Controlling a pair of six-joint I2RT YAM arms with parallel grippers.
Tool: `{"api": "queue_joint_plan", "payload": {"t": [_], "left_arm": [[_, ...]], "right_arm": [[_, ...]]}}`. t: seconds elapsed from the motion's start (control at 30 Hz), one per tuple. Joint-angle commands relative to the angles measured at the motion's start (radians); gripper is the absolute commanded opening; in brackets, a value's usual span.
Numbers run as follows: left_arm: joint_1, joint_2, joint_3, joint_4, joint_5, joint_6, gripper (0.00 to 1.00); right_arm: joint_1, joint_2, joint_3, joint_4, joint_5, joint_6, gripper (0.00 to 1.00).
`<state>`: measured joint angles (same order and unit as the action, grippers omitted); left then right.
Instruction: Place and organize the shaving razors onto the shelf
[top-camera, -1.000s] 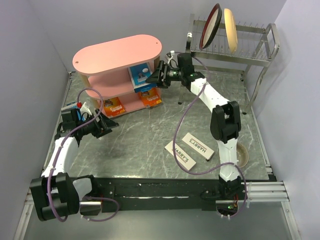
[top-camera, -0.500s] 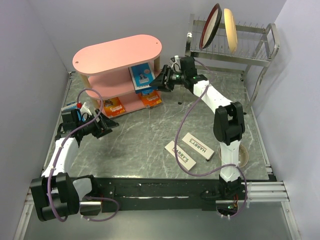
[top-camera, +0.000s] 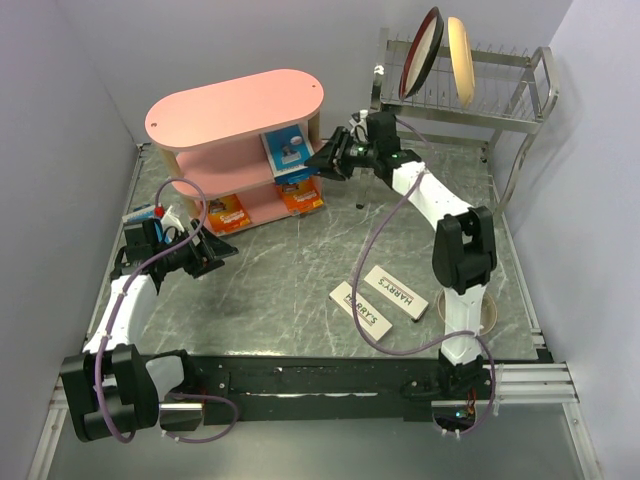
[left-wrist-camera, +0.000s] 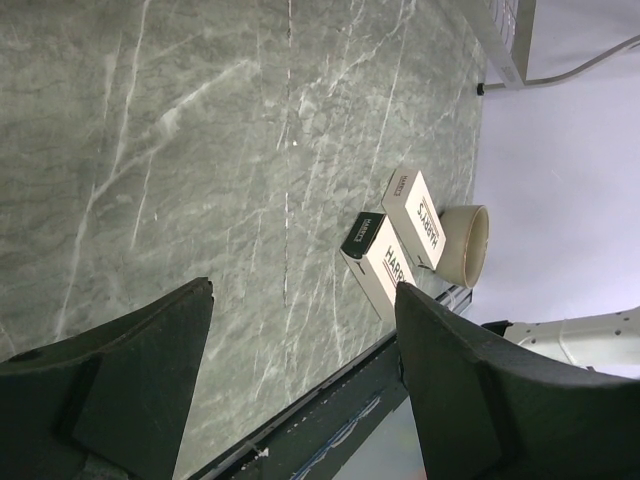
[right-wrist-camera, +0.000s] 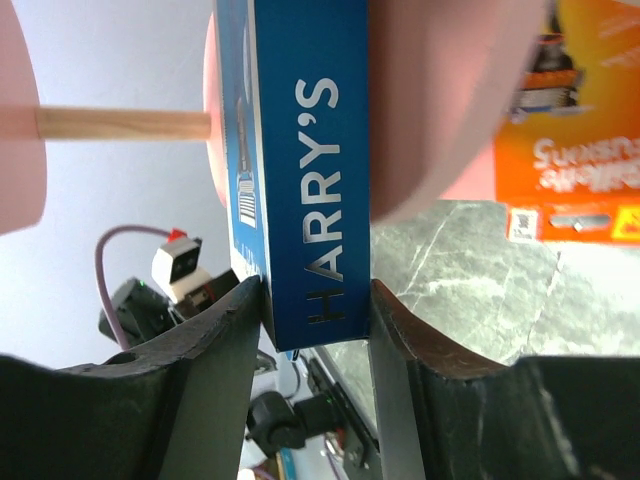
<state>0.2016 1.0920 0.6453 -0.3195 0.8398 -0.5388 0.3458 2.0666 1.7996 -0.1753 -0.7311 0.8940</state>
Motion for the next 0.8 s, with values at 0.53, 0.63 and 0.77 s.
{"api": "queue_joint_plan", "payload": {"t": [0.53,0.63,0.77], "left_arm": [[0.004,0.011,0.033,-0.029,-0.03,0.063,0.8],[0.005,0.006,0.028,-0.046,-0.034,0.079,0.8],[0.013,-0.009,0.024,-0.072,-0.038,0.097,0.81]], "right_arm": [[0.01,-0.068,-0.056,-0.041,0.17,0.14,0.42],[0.006,-0.043,-0.026,-0.03,0.167,0.143,0.41],[0.001,-0.002,0.03,-0.016,0.165,0.12,0.41]]}}
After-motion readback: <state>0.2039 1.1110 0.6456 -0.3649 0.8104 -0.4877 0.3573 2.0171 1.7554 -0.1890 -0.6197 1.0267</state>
